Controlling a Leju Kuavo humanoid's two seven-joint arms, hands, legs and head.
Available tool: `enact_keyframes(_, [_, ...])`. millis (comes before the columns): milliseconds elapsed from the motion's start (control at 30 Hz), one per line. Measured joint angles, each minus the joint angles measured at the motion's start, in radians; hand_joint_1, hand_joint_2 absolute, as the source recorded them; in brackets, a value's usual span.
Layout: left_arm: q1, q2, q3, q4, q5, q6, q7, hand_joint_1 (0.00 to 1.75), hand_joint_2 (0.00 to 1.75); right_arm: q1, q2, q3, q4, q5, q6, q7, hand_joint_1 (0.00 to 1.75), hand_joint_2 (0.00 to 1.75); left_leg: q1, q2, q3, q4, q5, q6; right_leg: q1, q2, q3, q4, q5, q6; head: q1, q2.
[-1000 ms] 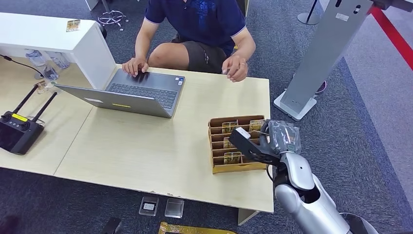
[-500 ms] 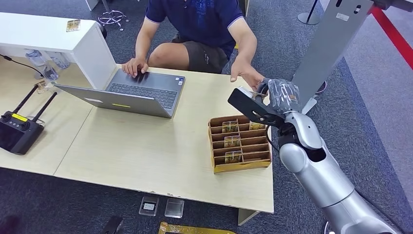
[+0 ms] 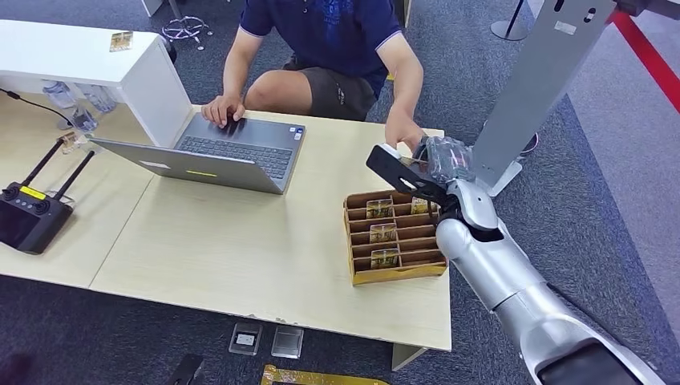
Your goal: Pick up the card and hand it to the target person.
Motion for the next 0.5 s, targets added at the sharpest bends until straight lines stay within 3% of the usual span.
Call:
enact_keyframes(67, [0.000,-0.001,-0.003,0.000,-0.003,-0.005,0.003,0.00,0.00,-0.008,0.016,0.006,0.076,0.014,-0.018,-0.002,0.00,1.75,0.000,0.000,0.000,0.000,0.000,0.000,0.000,0.000,0.000,0.000,0.000,0.000,0.001,0.000])
enact_keyframes(500, [0.002,-0.002,-0.006,0.000,0.019,-0.008,-0.017,0.00,0.00,-0.009,0.024,0.005,0.111,0.040,-0.029,-0.018,0.00,1.75,0.000,0.000,0.001,0.000,0.000,0.000,0.000,0.000,0.000,0.000,0.000,0.000,-0.001,0.000])
